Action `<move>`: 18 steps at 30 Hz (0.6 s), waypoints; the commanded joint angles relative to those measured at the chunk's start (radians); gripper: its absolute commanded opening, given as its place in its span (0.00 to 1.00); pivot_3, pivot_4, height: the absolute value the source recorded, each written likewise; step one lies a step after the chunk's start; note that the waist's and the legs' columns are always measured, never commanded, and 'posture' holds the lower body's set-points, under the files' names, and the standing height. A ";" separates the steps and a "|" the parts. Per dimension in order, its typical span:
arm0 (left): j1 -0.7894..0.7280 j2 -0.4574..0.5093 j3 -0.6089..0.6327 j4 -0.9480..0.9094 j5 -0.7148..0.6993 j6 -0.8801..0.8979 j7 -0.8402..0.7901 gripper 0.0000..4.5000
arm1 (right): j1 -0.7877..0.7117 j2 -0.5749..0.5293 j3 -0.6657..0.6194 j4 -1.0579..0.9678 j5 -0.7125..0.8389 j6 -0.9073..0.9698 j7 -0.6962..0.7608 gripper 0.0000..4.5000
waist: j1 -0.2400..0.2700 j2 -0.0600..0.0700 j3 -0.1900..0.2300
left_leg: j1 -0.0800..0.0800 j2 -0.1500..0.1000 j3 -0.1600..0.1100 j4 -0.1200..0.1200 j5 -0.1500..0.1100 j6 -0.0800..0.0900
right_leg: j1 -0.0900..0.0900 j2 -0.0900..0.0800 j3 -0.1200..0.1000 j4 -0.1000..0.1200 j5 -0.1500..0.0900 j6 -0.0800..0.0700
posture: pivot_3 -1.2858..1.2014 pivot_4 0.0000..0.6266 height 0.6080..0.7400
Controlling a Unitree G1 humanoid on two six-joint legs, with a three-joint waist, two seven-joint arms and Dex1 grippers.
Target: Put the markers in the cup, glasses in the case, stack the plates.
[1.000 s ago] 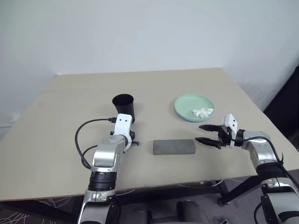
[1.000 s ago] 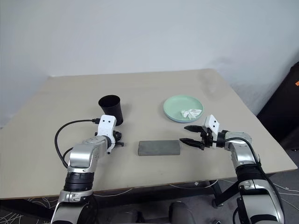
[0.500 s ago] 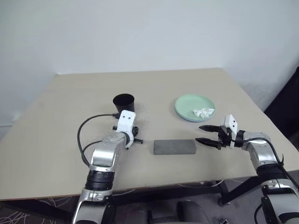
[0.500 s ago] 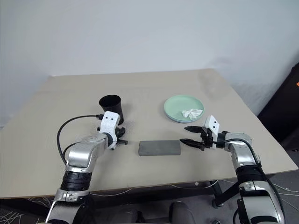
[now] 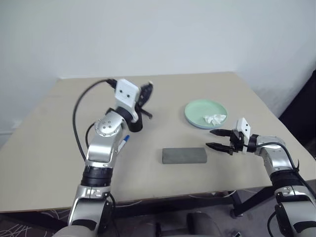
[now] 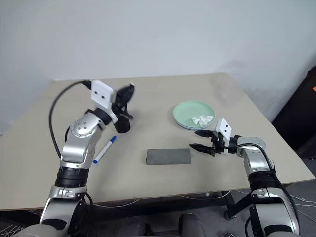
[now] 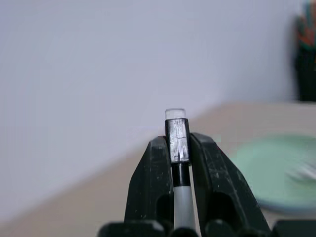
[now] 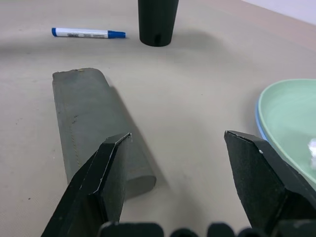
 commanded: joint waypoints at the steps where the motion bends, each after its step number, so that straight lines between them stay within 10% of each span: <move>1: -0.073 -0.005 0.047 0.150 0.054 -0.222 0.116 0.03 | -0.024 -0.005 -0.015 -0.026 0.013 -0.008 -0.003 0.72 | 0.000 0.000 0.000 | 0.000 0.000 0.000 0.000 0.000 0.000 | 0.000 0.000 0.000 0.000 0.000 0.000 | 0.52 0.00 1.00; 18: -0.356 -0.019 0.011 0.945 0.161 -0.685 0.266 0.03 | -0.028 -0.006 -0.015 -0.040 0.016 0.004 -0.009 0.72 | 0.000 0.000 0.000 | -0.002 0.000 0.001 0.000 0.000 -0.001 | 0.000 0.000 -0.004 -0.001 0.002 0.002 | 0.52 0.00 1.00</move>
